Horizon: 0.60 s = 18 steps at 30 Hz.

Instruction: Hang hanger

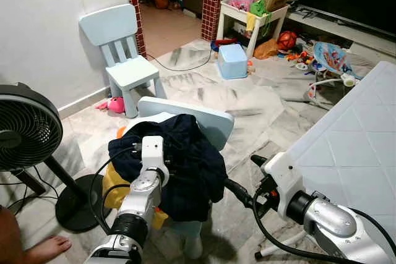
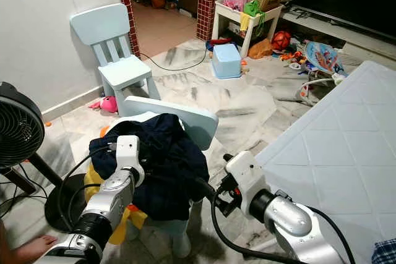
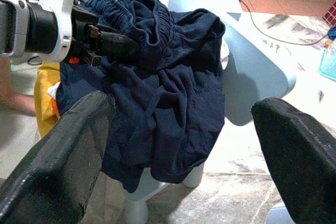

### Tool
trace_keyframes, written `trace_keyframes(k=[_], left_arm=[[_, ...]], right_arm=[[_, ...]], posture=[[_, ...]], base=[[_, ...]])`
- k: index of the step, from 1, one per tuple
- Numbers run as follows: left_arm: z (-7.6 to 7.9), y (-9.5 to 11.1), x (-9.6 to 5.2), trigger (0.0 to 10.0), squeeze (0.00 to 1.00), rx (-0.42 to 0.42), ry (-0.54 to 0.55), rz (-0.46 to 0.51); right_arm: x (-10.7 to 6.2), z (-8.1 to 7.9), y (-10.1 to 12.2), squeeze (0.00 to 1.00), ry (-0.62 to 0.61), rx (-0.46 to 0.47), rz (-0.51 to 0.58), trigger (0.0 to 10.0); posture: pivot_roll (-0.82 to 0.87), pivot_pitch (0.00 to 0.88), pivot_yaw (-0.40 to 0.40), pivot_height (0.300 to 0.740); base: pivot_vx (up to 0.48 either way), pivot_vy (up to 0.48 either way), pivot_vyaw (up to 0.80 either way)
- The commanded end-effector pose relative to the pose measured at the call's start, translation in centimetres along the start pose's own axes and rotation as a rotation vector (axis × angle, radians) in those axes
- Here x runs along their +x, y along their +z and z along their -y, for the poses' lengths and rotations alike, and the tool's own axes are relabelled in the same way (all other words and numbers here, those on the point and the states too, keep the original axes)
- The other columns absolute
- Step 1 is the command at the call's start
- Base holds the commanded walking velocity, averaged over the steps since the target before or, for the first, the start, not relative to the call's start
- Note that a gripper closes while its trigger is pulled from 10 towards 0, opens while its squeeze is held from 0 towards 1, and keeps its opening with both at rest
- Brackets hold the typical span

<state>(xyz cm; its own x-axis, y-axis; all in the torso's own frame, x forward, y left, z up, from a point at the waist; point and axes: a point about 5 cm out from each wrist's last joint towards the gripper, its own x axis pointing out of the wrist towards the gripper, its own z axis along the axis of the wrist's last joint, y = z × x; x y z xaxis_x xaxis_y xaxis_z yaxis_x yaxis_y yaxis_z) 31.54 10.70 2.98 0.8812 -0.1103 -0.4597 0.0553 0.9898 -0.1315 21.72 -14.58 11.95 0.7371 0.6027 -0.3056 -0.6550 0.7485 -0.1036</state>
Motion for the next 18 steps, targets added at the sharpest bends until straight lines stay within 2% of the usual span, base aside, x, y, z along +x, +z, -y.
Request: trace_keyframes(k=[1,5,14,17,18], left_arm=[[0.2,0.1,-0.2,0.0,0.0,-0.027,-0.004,-0.003],[0.1,0.1,-0.6,0.0,0.0,-0.07,0.006,0.0],[-1.3,-0.8,-2.4,0.0,0.0,-0.171,0.089,-0.028],[-1.5,-1.6,-3.4,0.0,0.0,-0.201,0.115,-0.059],[-1.3,-1.8,-3.8,0.4,0.0,-0.2,0.112,-0.07]], right_arm=[[0.1,0.1,0.0,0.0,0.004,-0.015,-0.007,10.0],[0.2,0.2,0.0,0.0,0.004,-0.025,-0.006,10.0],[0.3,0.4,0.0,0.0,0.005,-0.045,-0.006,10.0],[0.3,0.5,0.0,0.0,0.008,-0.049,-0.006,10.0],[0.3,0.4,-0.1,0.0,0.01,-0.049,-0.006,10.0]], posture=[[-0.25,0.018,-0.019,0.74],[-0.25,0.015,-0.018,0.74],[-0.23,0.01,-0.022,0.74],[-0.23,0.012,-0.026,0.74],[-0.23,0.013,-0.027,0.74]], base=[[0.0,0.0,0.0],[0.0,0.0,0.0],[0.0,0.0,0.0],[0.0,0.0,0.0],[0.0,0.0,0.0]])
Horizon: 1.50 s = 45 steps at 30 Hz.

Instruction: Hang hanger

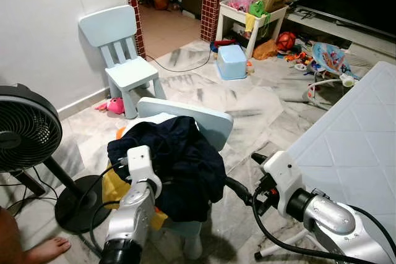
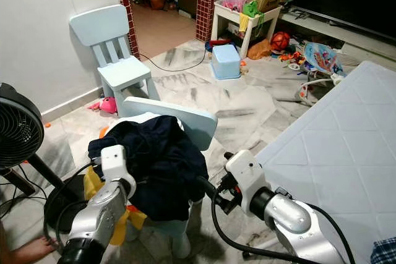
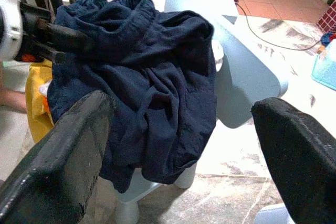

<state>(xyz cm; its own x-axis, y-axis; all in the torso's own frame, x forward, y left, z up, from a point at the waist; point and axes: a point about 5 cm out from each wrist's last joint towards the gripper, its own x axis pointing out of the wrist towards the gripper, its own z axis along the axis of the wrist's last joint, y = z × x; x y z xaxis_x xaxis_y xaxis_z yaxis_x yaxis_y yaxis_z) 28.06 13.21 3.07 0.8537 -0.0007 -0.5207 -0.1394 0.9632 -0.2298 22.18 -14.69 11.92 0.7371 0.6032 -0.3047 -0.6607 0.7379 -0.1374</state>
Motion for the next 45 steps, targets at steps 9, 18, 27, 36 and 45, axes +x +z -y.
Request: trace_keyframes(k=[9,18,27,36,45], left_arm=[[1.9,-0.2,-1.1,10.0,0.0,0.087,-0.062,0.014],[2.7,0.0,-1.7,10.0,1.0,0.106,-0.119,-0.013],[2.9,0.0,-1.7,10.0,0.0,0.132,-0.13,-0.026],[3.3,0.5,-1.8,10.0,0.7,0.203,-0.154,-0.009],[3.2,0.6,-1.9,10.0,0.0,0.283,-0.119,0.016]], right_arm=[[0.2,0.1,-0.2,0.0,0.014,-0.018,-0.007,10.0],[0.3,0.1,-0.2,0.0,0.013,-0.023,-0.004,10.0],[0.4,0.0,-0.3,0.0,0.01,-0.018,-0.002,10.0],[0.4,0.0,-0.3,0.0,0.013,-0.026,-0.001,10.0],[0.4,-0.1,-0.3,0.0,0.014,-0.024,0.0,10.0]], posture=[[-0.23,0.016,-0.031,0.74],[-0.23,0.016,-0.022,0.74],[-0.23,0.015,-0.02,0.74],[-0.23,0.016,-0.022,0.74],[-0.23,0.017,-0.016,0.74]], base=[[0.0,0.0,0.0],[0.0,0.0,0.0],[0.0,0.0,0.0],[0.0,0.0,0.0],[0.0,0.0,0.0]])
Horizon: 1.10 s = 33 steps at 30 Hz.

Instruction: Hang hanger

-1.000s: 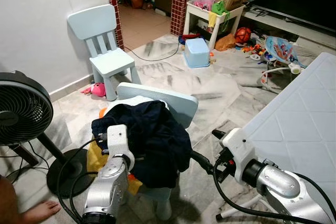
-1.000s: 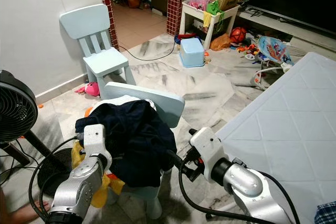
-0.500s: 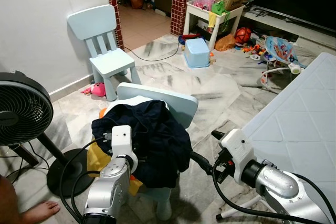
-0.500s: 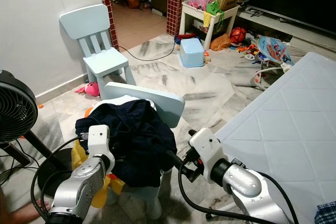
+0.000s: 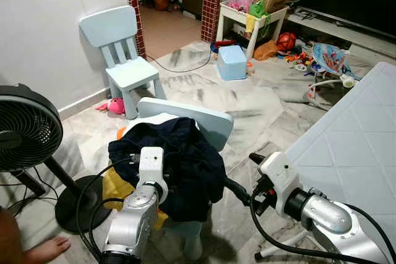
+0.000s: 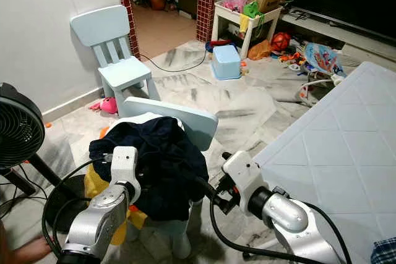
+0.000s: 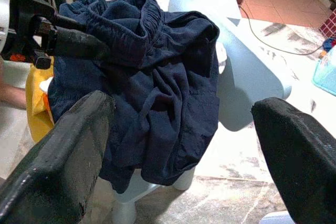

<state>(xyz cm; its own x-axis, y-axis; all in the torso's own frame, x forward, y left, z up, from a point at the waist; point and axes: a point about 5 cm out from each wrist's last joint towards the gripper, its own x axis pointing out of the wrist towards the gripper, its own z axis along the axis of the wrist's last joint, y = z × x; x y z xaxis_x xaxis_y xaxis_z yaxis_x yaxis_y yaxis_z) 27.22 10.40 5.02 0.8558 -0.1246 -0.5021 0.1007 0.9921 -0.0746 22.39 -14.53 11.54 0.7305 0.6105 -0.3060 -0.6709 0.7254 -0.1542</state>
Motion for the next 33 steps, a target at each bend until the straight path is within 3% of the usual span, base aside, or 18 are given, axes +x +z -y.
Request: trace_keyframes(k=[1,2,3,4,10,11,32,33], left_arm=[[0.1,0.2,-0.2,10.0,0.0,0.024,0.009,0.014],[0.2,0.3,-0.2,10.0,0.08,0.023,0.013,0.026],[0.0,0.3,-0.2,10.0,0.24,0.028,0.038,0.035],[-0.1,0.3,-0.2,10.0,1.0,0.023,0.057,0.042],[-0.5,0.0,-0.3,10.0,1.0,0.029,0.093,0.032],[-0.4,0.0,-0.4,10.0,0.0,0.035,0.095,0.035],[-0.4,0.1,0.8,10.0,0.0,0.065,0.096,0.058],[-0.4,0.1,0.9,4.3,0.0,0.055,0.093,0.06]], right_arm=[[0.1,-0.1,0.0,0.0,0.004,-0.003,0.0,10.0],[0.1,-0.1,0.0,0.0,0.005,-0.002,0.001,10.0],[0.1,-0.1,0.0,0.0,0.005,-0.002,0.001,10.0],[0.1,-0.1,0.0,0.0,0.006,-0.002,0.001,10.0],[0.1,-0.2,0.0,0.0,0.008,-0.001,0.002,10.0],[0.1,-0.2,-0.1,0.0,0.008,0.0,0.002,10.0],[0.3,-0.4,-0.1,0.0,0.011,-0.001,0.004,10.0],[0.3,-0.4,-0.1,0.0,0.011,-0.001,0.005,10.0]], posture=[[-0.23,0.017,-0.016,0.74],[-0.23,0.017,-0.016,0.74],[-0.23,0.017,-0.016,0.74],[-0.23,0.019,-0.015,0.74],[-0.23,0.021,-0.015,0.74],[-0.23,0.022,-0.015,0.74],[-0.23,0.025,-0.014,0.74],[-0.23,0.025,-0.014,0.74]], base=[[0.0,0.0,0.0],[0.0,0.0,0.0],[0.0,0.0,0.0],[0.0,0.0,0.0],[0.0,0.0,0.0],[0.0,0.0,0.0],[0.0,0.0,0.0],[0.0,0.0,0.0]])
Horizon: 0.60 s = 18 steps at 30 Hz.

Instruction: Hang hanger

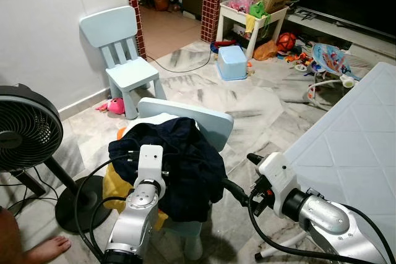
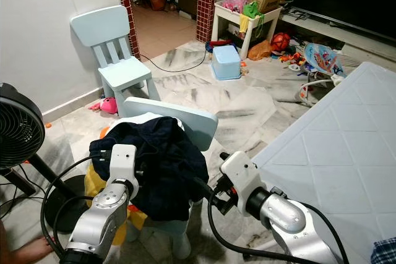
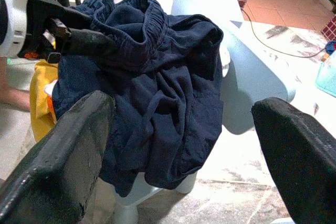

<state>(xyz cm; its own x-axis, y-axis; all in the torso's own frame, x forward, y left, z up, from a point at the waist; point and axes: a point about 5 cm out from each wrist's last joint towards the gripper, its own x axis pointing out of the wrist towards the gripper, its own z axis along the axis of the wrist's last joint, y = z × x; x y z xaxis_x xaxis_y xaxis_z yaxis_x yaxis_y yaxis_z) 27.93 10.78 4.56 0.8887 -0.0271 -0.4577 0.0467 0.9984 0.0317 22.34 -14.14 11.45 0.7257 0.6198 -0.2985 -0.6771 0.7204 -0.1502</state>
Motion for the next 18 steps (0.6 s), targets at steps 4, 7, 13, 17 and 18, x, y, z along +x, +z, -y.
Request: trace_keyframes(k=[4,7,13,17,18], left_arm=[[0.01,0.1,0.37,0.0,0.0,-0.027,-0.001,0.01],[-0.06,0.0,0.47,0.0,0.0,-0.025,0.003,0.011],[0.01,-0.14,0.66,0.0,0.0,-0.027,-0.002,0.017],[0.06,-0.22,0.66,0.0,0.0,-0.028,-0.005,0.02],[0.08,-0.26,0.68,0.0,0.0,-0.028,-0.005,0.023]], right_arm=[[0.08,-0.04,-0.15,0.0,0.001,-0.002,-0.005,10.0],[0.11,-0.03,-0.17,0.0,0.001,-0.003,-0.006,10.0],[0.16,0.09,-0.2,0.0,0.002,-0.009,-0.007,10.0],[0.18,0.12,-0.27,0.0,0.004,-0.012,-0.008,10.0],[0.19,0.14,-0.3,0.0,0.004,-0.013,-0.009,10.0]], posture=[[-0.24,0.023,-0.014,0.74],[-0.24,0.023,-0.014,0.74],[-0.23,0.018,-0.016,0.74],[-0.23,0.017,-0.016,0.74],[-0.23,0.013,-0.016,0.74]], base=[[0.0,0.0,0.0],[0.0,0.0,0.0],[0.0,0.0,0.0],[0.0,0.0,0.0],[0.0,0.0,0.0]])
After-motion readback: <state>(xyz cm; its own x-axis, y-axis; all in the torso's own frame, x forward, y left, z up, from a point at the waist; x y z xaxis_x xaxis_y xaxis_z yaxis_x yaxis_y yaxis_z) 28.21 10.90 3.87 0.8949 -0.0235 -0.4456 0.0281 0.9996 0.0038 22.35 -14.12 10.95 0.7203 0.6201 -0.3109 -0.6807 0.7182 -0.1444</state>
